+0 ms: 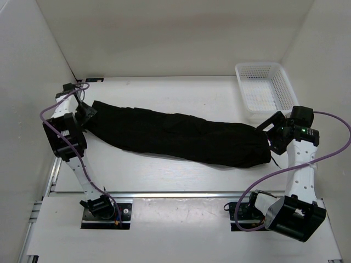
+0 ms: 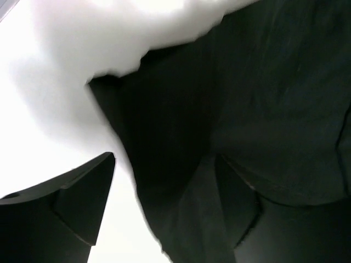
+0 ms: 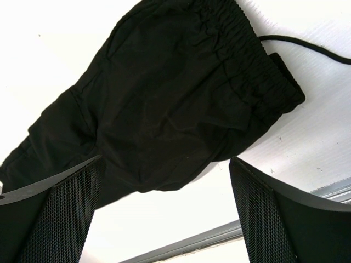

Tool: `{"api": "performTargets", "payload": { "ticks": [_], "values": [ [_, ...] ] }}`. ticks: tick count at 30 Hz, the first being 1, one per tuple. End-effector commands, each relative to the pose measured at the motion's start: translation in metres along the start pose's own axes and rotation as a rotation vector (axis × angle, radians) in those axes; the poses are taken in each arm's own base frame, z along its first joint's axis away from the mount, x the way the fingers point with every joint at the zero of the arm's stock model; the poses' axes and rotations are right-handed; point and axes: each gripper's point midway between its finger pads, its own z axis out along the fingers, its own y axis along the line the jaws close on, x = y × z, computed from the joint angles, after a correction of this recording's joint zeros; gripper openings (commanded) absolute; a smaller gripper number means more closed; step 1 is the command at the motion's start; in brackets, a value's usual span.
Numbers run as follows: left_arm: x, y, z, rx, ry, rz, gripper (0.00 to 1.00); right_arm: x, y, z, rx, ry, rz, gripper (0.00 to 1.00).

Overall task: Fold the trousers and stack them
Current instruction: Fold the trousers

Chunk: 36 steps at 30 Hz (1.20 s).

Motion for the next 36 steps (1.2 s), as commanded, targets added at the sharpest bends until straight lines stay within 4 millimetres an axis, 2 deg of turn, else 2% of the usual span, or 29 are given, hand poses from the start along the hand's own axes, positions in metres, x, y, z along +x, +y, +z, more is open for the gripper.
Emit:
{"api": "performTargets", "payload": {
  "ticks": [1,7,8,11,12,13,14,15,16,17,18,20,21,23,24,25,29,30,32,33,35,36],
  "values": [
    [-0.027,-0.014,0.001,0.032,-0.067,-0.025,0.82,-0.010,0.011,-0.008,-0.044,-0.029,-0.029,0.97],
    [-0.027,-0.008,0.015,0.007,-0.056,-0.044,0.81,-0.009,0.009,-0.010,-0.035,-0.035,-0.029,0.97],
    [-0.022,-0.006,0.025,-0.007,-0.034,-0.042,0.79,-0.009,0.009,-0.010,-0.035,-0.035,-0.029,0.97],
    [-0.013,-0.002,0.034,-0.026,-0.006,-0.060,0.68,-0.009,0.009,-0.010,-0.035,-0.035,-0.029,0.97],
    [-0.011,0.001,0.039,-0.042,-0.002,-0.059,0.63,-0.009,0.009,-0.010,-0.035,-0.035,-0.029,0.97],
    [-0.011,0.001,0.039,-0.042,-0.002,-0.059,0.54,-0.010,0.008,-0.010,-0.028,-0.040,-0.029,0.97],
    [-0.013,0.003,0.040,-0.052,-0.009,-0.059,0.28,-0.010,0.008,-0.010,-0.028,-0.040,-0.029,0.97],
    [-0.018,0.000,0.028,-0.036,-0.033,-0.062,0.15,-0.011,0.009,-0.012,-0.033,-0.047,-0.030,0.97],
    [-0.022,0.001,0.022,-0.038,-0.053,-0.064,0.10,-0.008,0.007,-0.013,-0.027,-0.039,-0.028,0.97],
    [-0.027,0.001,0.014,-0.035,-0.077,-0.066,0.10,-0.008,0.007,-0.013,-0.027,-0.039,-0.028,0.97],
    [-0.036,0.000,-0.006,-0.016,-0.123,-0.060,0.10,-0.008,0.007,-0.013,-0.027,-0.039,-0.028,0.97],
    [-0.051,-0.001,-0.033,0.001,-0.195,-0.043,0.10,-0.009,0.008,-0.015,-0.032,-0.046,-0.030,0.97],
    [-0.057,-0.007,-0.061,0.035,-0.244,-0.033,0.10,-0.009,0.008,-0.017,-0.037,-0.054,-0.032,0.97],
    [-0.063,-0.012,-0.089,0.065,-0.304,0.001,0.10,-0.009,0.009,-0.019,-0.042,-0.061,-0.033,0.97],
    [-0.059,-0.017,-0.100,0.081,-0.316,0.014,0.10,-0.009,0.009,-0.019,-0.042,-0.061,-0.033,0.97],
    [-0.060,-0.021,-0.123,0.112,-0.358,0.027,0.10,-0.007,0.007,-0.017,-0.036,-0.052,-0.031,0.97],
    [-0.029,-0.057,-0.168,0.188,-0.427,0.159,0.10,-0.005,0.008,-0.017,-0.049,-0.055,-0.033,0.97],
    [-0.004,-0.073,-0.172,0.199,-0.417,0.221,0.10,-0.004,0.008,-0.014,-0.055,-0.048,-0.033,0.97],
    [0.019,-0.085,-0.187,0.226,-0.430,0.276,0.10,-0.002,0.007,-0.015,-0.056,-0.049,-0.034,0.97],
    [0.046,-0.100,-0.188,0.238,-0.419,0.345,0.10,-0.002,0.007,-0.017,-0.062,-0.058,-0.036,0.97],
    [0.075,-0.103,-0.190,0.210,-0.420,0.420,0.10,0.000,0.006,-0.018,-0.063,-0.059,-0.036,0.97],
    [0.108,-0.119,-0.191,0.233,-0.400,0.475,0.10,0.003,0.003,-0.015,-0.056,-0.050,-0.043,0.97]
  ]
}}
